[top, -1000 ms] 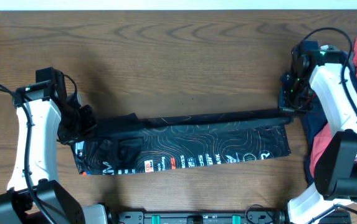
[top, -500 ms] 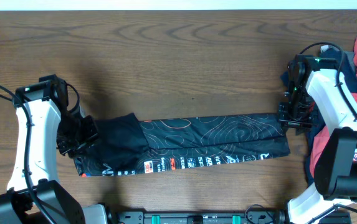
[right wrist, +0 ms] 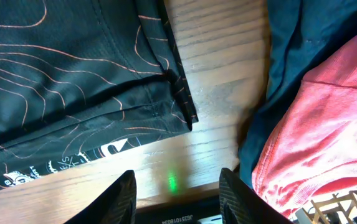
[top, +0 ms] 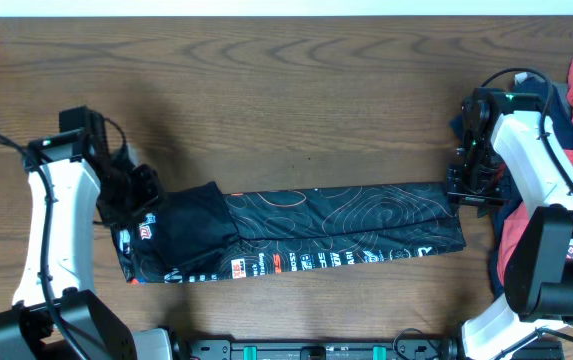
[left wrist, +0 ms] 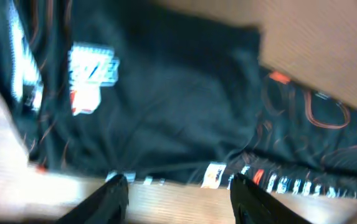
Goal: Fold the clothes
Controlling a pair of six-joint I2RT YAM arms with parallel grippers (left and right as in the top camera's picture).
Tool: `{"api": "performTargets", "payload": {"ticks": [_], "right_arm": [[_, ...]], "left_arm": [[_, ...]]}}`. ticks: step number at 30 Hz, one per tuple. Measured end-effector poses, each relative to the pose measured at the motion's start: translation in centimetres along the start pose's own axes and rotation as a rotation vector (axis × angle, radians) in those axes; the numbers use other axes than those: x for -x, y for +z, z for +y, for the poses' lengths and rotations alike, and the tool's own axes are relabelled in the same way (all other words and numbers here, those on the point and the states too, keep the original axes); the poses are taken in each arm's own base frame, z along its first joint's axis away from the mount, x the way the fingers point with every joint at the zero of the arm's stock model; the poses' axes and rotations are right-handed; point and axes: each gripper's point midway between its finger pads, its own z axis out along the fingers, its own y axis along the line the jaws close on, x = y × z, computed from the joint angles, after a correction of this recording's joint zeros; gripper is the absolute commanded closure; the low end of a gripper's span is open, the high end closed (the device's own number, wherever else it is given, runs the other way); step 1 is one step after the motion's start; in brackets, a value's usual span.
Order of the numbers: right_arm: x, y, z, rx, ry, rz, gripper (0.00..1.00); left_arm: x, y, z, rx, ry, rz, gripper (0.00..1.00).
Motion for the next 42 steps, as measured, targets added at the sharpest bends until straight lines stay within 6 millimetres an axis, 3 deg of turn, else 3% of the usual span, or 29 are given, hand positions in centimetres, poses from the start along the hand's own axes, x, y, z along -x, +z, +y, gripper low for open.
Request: {"api": "performTargets", "payload": {"ticks": [5,10,16,22,24,28,34,38,42], "right_arm": [[0.1,0.0,0.0,0.001,0.000,-0.004,0.55],[0.1,0.0,0.0,0.001,0.000,-0.004,0.55],[0.1,0.0,0.0,0.001,0.000,-0.003,0.54],[0.1,0.0,0.0,0.001,0.000,-0.004,0.55],[0.1,0.0,0.0,0.001,0.000,-0.004,0.55],[0.1,0.0,0.0,0.001,0.000,-0.004,0.55],[0.1,0.0,0.0,0.001,0.000,-0.004,0.55],[0.1,0.0,0.0,0.001,0.000,-0.004,0.55],[0.2,0.0,0.0,0.002,0.000,-0.008,0.54]], "left_arm": [[1.5,0.8,-3.9,-0.044,0.139,-0.079,0.52],[2.1,3.6,-7.3,-0.027,0.220,-0.084,0.52],[3.0,9.4,-7.5,0.065,0.190,-0.018,0.52],[3.7,12.7,-6.6,0.104,0.150,0.022,0.52],[3.7,13.2,-6.4,0.109,0.142,0.031,0.61],[3.7,13.3,-6.2,0.119,0.127,0.028,0.94],[3.4,13.2,-6.1,0.126,0.127,0.042,0.94],[1.2,12.6,-6.1,0.103,0.116,0.134,0.94],[-0.6,9.9,-8.7,-0.012,0.158,0.150,0.94]]}}
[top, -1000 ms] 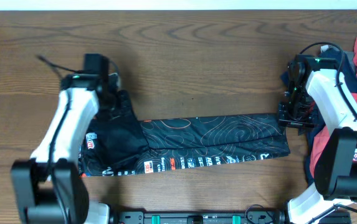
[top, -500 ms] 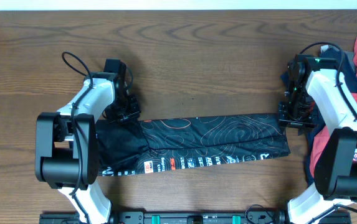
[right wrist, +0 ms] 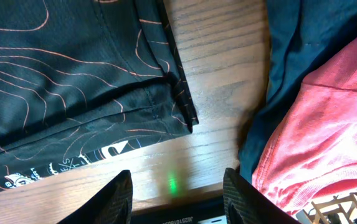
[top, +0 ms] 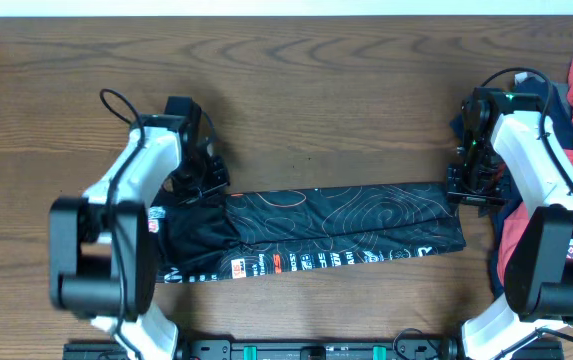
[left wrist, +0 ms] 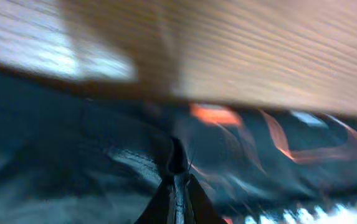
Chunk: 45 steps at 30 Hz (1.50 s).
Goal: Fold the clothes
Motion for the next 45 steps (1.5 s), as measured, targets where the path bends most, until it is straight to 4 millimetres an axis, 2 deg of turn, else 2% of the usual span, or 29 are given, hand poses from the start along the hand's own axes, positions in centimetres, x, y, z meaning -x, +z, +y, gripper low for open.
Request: {"api": "performTargets", "payload": {"ticks": [5,9,18,23,33,45], "right_arm": [[0.1,0.0,0.0,0.001,0.000,-0.003,0.55],[0.1,0.0,0.0,0.001,0.000,-0.003,0.55],[0.1,0.0,0.0,0.001,0.000,-0.003,0.54],[0.1,0.0,0.0,0.001,0.000,-0.003,0.54],[0.1,0.0,0.0,0.001,0.000,-0.003,0.54],[0.1,0.0,0.0,0.001,0.000,-0.003,0.53]], "left_arm": [[-3.0,-3.4,-4.7,-0.085,0.144,-0.041,0.94],[-4.8,-2.8,-6.5,-0.083,0.218,-0.018,0.94],[-7.5,0.3,-5.8,0.008,0.220,0.047,0.94],[-8.1,0.5,-6.1,0.013,0.222,0.061,0.94],[-11.4,1.3,-7.2,0.048,0.301,0.129,0.94],[-12.0,1.6,-7.9,0.033,0.328,0.138,0.94]]}}
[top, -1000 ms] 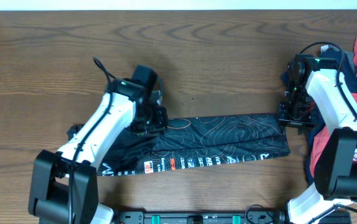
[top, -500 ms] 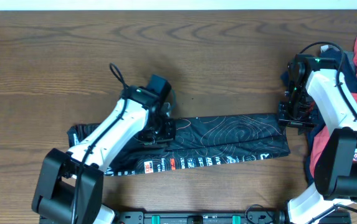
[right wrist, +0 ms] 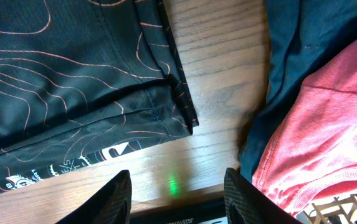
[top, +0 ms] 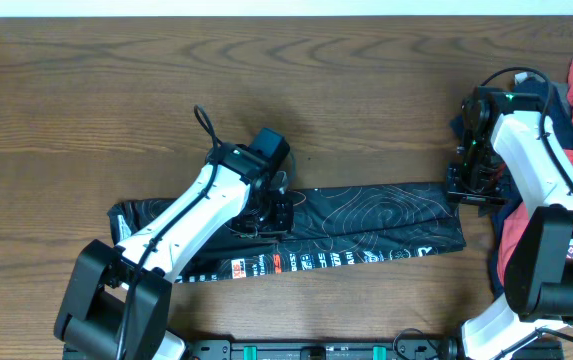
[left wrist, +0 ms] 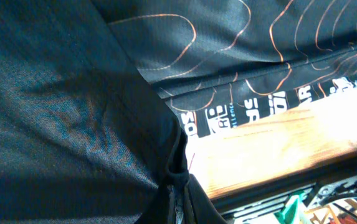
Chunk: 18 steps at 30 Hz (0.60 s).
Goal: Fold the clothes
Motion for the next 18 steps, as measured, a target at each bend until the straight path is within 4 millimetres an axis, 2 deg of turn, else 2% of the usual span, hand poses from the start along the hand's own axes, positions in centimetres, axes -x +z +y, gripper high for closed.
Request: {"api": "performTargets", "payload": {"ticks": [4,5,6,7,13,18], "right_arm": [[0.0,0.0,0.0,0.000,0.000,0.000,0.53],[0.0,0.0,0.0,0.000,0.000,0.000,0.53],[0.0,0.0,0.0,0.000,0.000,0.000,0.54],[0.0,0.0,0.0,0.000,0.000,0.000,0.53],[0.0,0.0,0.0,0.000,0.000,0.000,0.53],[-0.1,0.0,0.0,-0.001,0.000,0.004,0.53]], "left_arm": [[-0.4,0.1,-0.5,-0.011,0.014,0.012,0.93],[-0.5,0.2,-0.6,-0.012,0.018,0.013,0.74],[-0.5,0.2,-0.8,-0.014,0.026,0.015,0.44],[-0.5,0.3,-0.9,-0.017,0.027,0.013,0.35],[2.1,0.1,-1.9,-0.044,0.062,-0.095,0.34],[4.9,-0.4,-1.0,0.002,0.066,-0.216,0.34]]}}
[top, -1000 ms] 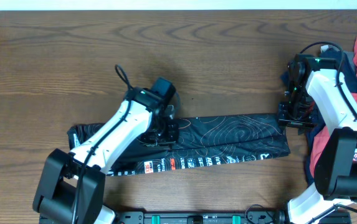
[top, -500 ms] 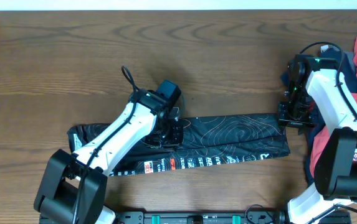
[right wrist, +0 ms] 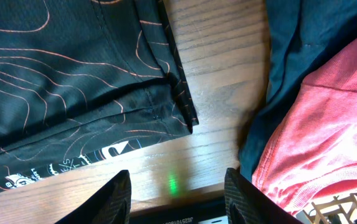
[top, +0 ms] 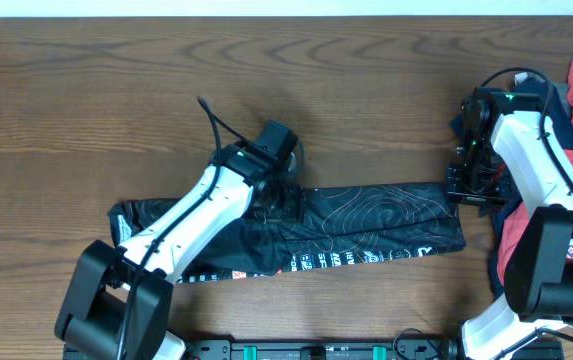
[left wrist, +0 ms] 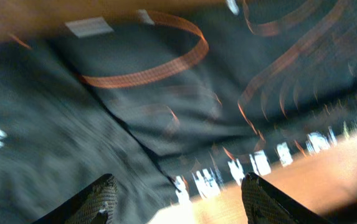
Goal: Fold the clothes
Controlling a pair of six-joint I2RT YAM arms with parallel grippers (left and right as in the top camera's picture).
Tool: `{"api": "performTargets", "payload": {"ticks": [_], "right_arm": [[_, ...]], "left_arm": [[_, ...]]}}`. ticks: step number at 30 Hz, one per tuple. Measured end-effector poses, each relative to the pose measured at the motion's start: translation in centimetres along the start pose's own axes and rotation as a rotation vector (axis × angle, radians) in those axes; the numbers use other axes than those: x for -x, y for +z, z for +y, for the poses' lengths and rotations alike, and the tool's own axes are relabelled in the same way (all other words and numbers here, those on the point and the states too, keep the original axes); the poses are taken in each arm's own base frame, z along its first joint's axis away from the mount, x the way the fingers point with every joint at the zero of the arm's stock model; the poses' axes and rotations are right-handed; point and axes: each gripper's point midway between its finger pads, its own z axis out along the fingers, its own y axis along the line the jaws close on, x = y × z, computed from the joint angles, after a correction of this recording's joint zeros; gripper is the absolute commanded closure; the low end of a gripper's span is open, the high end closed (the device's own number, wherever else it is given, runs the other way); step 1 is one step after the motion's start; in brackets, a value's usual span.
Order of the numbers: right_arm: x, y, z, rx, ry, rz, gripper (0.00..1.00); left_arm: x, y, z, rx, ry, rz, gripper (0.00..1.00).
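A black garment with orange contour lines (top: 366,230) lies as a long strip near the table's front edge. Its left part is doubled over toward the middle. My left gripper (top: 284,200) hangs over the middle of the strip. In the left wrist view this gripper (left wrist: 178,185) is open, with the black fabric (left wrist: 166,93) just beneath it and nothing between the fingers. At the strip's right end my right gripper (top: 463,190) is open too. The right wrist view shows it (right wrist: 175,182) above bare wood, beside the garment's hemmed corner (right wrist: 178,93).
A pile of other clothes lies at the table's right edge: a red piece over a navy one (right wrist: 303,50). It lies close to the right arm. Brown wooden table (top: 266,90) stretches behind the garment. A black rail runs along the front edge.
My left gripper was shut on a pinch of the black fabric over the middle of the strip. It is now open, and the fabric lies flat below it. The right arm has not moved.
My left gripper first hung open over the garment's bunched left end. Then it was shut on fabric at that end's far edge. Later it held the fabric over the strip's middle. Now it is open and the left part lies doubled over. The right gripper stayed open at the right end.
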Motion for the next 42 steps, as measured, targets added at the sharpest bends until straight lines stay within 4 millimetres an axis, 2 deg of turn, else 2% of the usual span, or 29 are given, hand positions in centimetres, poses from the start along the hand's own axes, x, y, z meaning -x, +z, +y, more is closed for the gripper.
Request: {"api": "performTargets", "payload": {"ticks": [7,12,17,20,25,28,34,39,41,42], "right_arm": [[0.0,0.0,0.0,0.000,0.000,-0.001,0.53],[0.0,0.0,0.0,0.000,0.000,0.000,0.53],[-0.1,0.0,0.0,0.000,0.000,0.002,0.53],[-0.1,0.0,0.0,-0.001,0.000,0.003,0.53],[-0.1,0.0,0.0,-0.001,0.000,0.003,0.53],[-0.1,0.0,0.0,-0.001,0.000,0.003,0.53],[-0.1,0.0,0.0,-0.001,0.000,0.003,0.53],[-0.1,0.0,0.0,-0.001,0.000,0.003,0.52],[-0.1,0.0,0.0,-0.001,0.000,0.003,0.50],[-0.1,0.0,0.0,-0.001,0.000,0.003,0.46]], "left_arm": [[4.0,-0.8,3.6,0.153,-0.050,-0.174,0.36],[4.5,-0.5,4.7,0.215,-0.057,-0.194,0.38],[3.9,2.3,6.2,0.275,-0.077,-0.115,0.45],[3.5,3.6,6.9,0.301,-0.092,-0.080,0.55],[3.4,3.8,7.1,0.308,-0.099,-0.074,0.86],[3.4,3.8,7.0,0.304,-0.098,-0.071,0.94],[2.8,4.2,5.8,0.232,-0.106,-0.034,0.94],[1.7,3.8,3.8,0.135,-0.101,0.011,0.94],[1.2,3.6,3.3,0.121,-0.092,0.026,0.72],[0.9,3.7,3.1,0.118,-0.090,0.035,0.66]]}}
